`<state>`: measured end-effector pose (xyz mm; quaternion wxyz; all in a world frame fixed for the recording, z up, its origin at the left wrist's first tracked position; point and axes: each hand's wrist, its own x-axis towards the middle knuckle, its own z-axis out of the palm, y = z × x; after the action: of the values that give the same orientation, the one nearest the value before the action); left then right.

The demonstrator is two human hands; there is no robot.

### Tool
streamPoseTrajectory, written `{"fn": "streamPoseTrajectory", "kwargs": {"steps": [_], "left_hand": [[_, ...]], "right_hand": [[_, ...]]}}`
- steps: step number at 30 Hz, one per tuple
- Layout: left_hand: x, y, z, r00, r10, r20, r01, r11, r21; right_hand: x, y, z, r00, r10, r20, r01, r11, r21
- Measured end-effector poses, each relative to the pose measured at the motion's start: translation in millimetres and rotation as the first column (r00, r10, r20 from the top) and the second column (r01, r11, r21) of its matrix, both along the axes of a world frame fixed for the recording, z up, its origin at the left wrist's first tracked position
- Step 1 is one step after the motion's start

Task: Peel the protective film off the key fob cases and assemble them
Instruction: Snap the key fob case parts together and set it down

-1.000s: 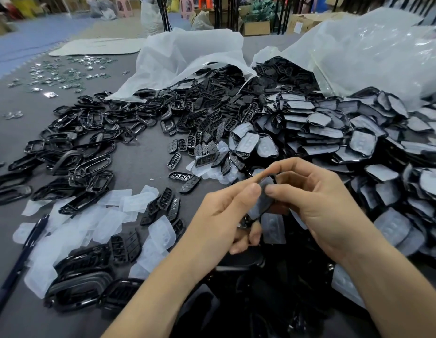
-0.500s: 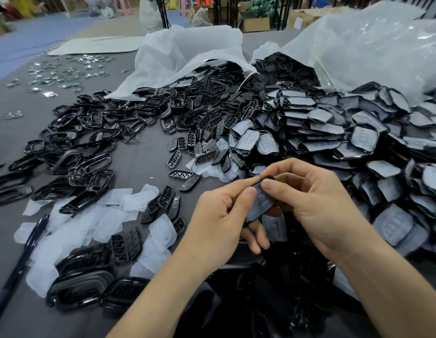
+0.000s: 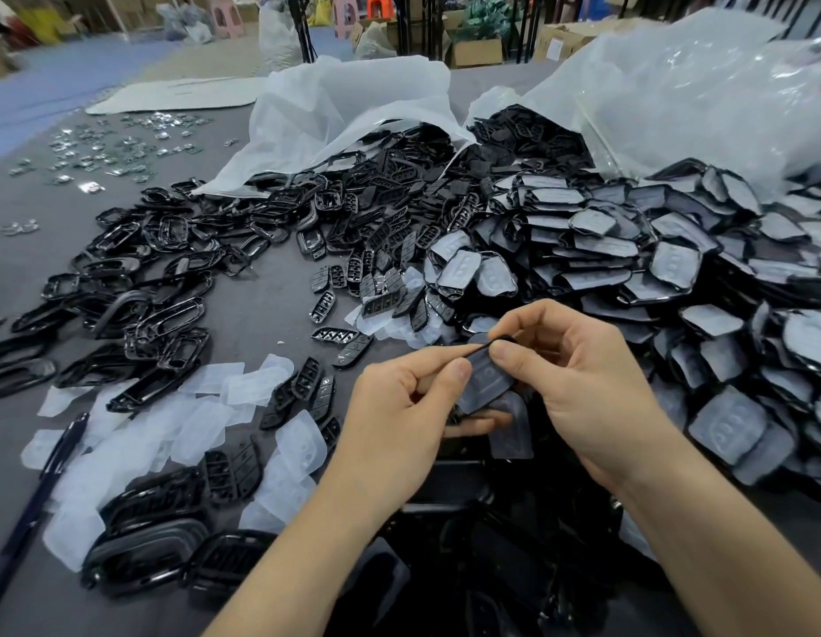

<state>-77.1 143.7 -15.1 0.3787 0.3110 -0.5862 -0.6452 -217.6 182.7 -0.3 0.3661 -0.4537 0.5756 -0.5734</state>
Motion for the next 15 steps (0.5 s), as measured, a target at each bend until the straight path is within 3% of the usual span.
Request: {"fn": "streamPoseTrajectory", "kwargs": {"steps": [10,15], "left_hand": [[-0.1,3.4,1.4,0.998,0.039,0.055,-0.032,0.993,-0.109],[2.8,1.8,1.8,0.996,0.048,0.074,-0.037,0.989,-0.146]], "right_hand": [[3.0,1.6,-0.2,1.0,0.01,0.012,-0.01,1.0,0.014],[5.5,1.6,-1.7,0.995,0.008,0.099,-0.01,1.0,0.013]]}}
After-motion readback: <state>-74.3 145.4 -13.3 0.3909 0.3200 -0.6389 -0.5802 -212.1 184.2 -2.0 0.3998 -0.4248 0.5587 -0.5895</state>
